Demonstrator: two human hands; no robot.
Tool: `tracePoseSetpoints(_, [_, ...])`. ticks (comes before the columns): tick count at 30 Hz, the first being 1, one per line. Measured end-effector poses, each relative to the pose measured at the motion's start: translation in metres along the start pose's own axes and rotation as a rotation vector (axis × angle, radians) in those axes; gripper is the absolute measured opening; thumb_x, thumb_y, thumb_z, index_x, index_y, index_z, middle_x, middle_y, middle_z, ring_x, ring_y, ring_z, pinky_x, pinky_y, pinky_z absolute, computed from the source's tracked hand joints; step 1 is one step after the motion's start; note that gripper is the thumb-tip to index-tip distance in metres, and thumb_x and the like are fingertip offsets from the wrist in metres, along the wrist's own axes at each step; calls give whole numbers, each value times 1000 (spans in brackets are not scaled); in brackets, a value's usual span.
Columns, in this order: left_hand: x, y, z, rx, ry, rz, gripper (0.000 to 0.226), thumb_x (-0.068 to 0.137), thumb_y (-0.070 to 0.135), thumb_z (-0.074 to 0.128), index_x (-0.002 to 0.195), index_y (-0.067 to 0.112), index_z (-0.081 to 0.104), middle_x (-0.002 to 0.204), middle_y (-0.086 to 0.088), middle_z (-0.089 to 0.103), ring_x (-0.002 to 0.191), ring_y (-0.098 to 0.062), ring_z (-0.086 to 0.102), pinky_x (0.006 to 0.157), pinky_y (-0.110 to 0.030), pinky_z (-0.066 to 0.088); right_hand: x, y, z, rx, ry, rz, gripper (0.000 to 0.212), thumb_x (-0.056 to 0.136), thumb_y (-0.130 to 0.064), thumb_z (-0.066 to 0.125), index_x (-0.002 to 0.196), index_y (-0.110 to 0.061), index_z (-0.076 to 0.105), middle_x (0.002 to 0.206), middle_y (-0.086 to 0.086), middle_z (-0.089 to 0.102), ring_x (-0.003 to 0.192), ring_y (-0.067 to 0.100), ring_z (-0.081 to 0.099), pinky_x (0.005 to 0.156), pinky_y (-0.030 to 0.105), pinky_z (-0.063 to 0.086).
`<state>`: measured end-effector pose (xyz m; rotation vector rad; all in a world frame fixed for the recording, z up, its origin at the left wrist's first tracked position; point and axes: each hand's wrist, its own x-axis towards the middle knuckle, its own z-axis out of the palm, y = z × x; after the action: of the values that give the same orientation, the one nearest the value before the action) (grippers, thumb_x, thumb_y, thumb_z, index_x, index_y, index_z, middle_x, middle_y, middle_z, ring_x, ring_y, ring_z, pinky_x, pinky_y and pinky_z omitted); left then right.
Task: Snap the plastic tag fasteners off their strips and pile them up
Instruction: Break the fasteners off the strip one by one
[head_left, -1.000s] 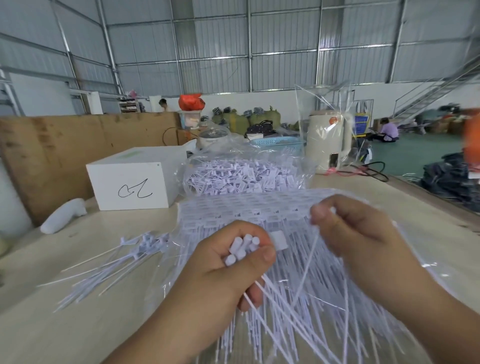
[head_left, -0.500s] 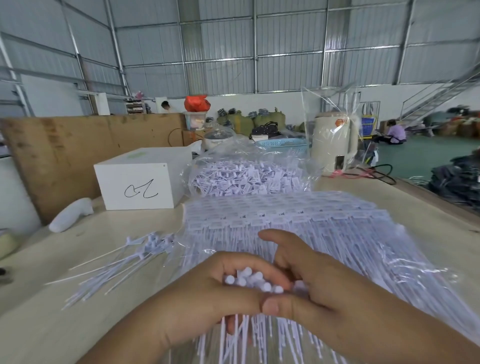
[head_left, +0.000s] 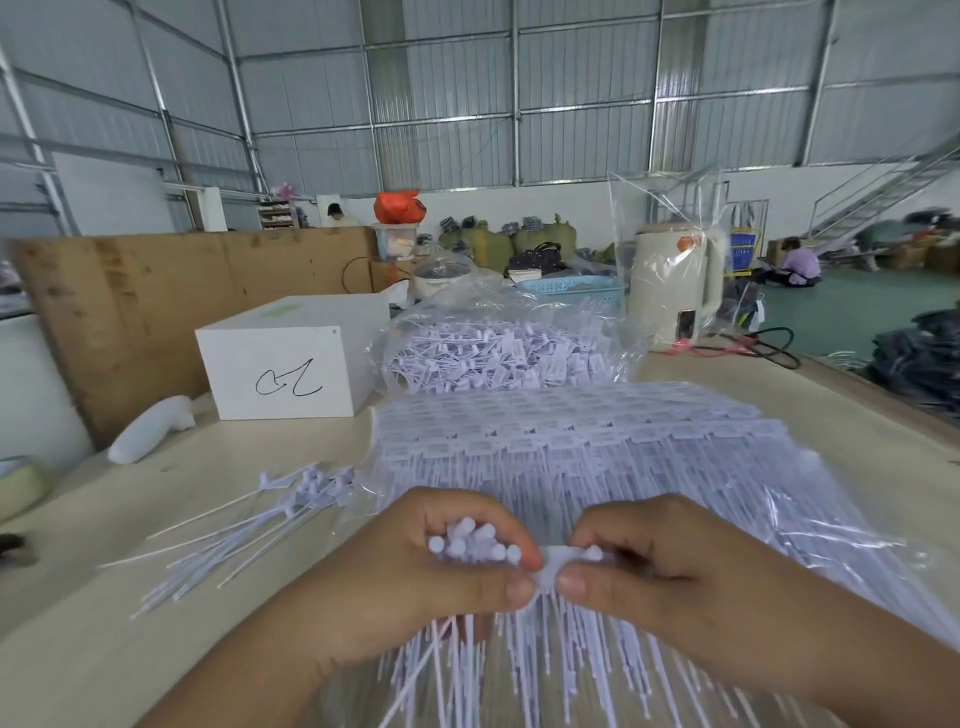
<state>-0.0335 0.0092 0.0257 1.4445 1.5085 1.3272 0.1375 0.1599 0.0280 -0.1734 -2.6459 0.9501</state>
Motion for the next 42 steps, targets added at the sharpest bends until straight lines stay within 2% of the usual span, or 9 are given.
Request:
tracePoseSetpoints(5, [4, 1, 11, -59, 193, 129, 15, 64, 27, 80, 73, 16, 75, 68, -6, 66, 52, -11, 57, 52, -26, 49, 4, -10, 10, 34, 241, 29, 31, 80, -50, 65, 73, -22, 54, 50, -10, 42, 45, 4, 36, 45, 17, 28])
tracePoseSetpoints(11, [1, 10, 27, -224, 270, 178, 6, 65, 13, 79, 69, 14, 75, 61, 0, 66, 43, -12, 54, 48, -27, 51, 7, -16, -12, 267, 736, 49, 52, 75, -58, 61, 68, -8, 49, 48, -4, 35, 39, 5, 29, 38, 13, 25])
tracePoseSetpoints(14, [2, 11, 29, -250, 282, 145, 10, 63, 17, 80, 71, 15, 76, 61, -1, 64, 43, -11, 53, 48, -28, 51, 1, -18, -2, 319, 357, -32, 34, 73, -57, 73, 85, -26, 63, 55, -7, 48, 47, 6, 41, 48, 14, 33])
tracePoseSetpoints(17, [0, 10, 22, -238, 180, 80, 15, 63, 19, 79, 77, 16, 76, 62, -5, 64, 43, -15, 53, 48, -26, 51, 2, -14, 13, 310, 73, -107, 41, 78, -46, 72, 112, -51, 50, 82, -10, 69, 72, 4, 65, 66, 15, 45])
tracePoseSetpoints(22, [-4, 14, 12, -70, -137, -43, 29, 80, -3, 68, 96, 20, 75, 84, 3, 72, 61, -6, 63, 55, -22, 54, 4, -9, 12, 208, -6, -15, 74, 64, -51, 81, 119, -67, 35, 99, -22, 60, 89, -4, 64, 75, 13, 43])
tracePoseSetpoints(28, [-7, 19, 6, -53, -278, -117, 42, 82, -13, 63, 108, 19, 72, 114, -4, 70, 77, -15, 65, 60, -22, 56, 4, -13, 15, 225, 2, -55, 71, 61, -49, 81, 116, -67, 39, 93, -18, 57, 82, -3, 62, 72, 7, 43])
tracePoseSetpoints(32, [-7, 19, 6, -31, -259, -101, 36, 81, -11, 63, 95, 21, 72, 97, -10, 66, 67, -9, 63, 60, -22, 55, 4, -12, 17, 231, -3, -65, 68, 64, -48, 81, 119, -61, 44, 94, -16, 59, 83, 0, 64, 73, 13, 46])
tracePoseSetpoints(37, [-4, 14, 4, -66, -128, -62, 19, 81, 3, 70, 85, 21, 71, 75, 3, 63, 62, -6, 60, 58, -23, 53, 5, -9, 5, 159, -4, -21, 47, 75, -61, 70, 114, -38, 58, 90, -1, 66, 81, 21, 66, 78, 46, 53])
tracePoseSetpoints(42, [-2, 6, 6, -12, -90, -21, 14, 74, 21, 80, 83, 24, 70, 74, 6, 64, 65, -5, 58, 59, -20, 49, 1, -1, -8, 55, -124, 1, 9, 85, -47, 69, 79, -41, 64, 64, -20, 58, 59, -4, 53, 57, 11, 35])
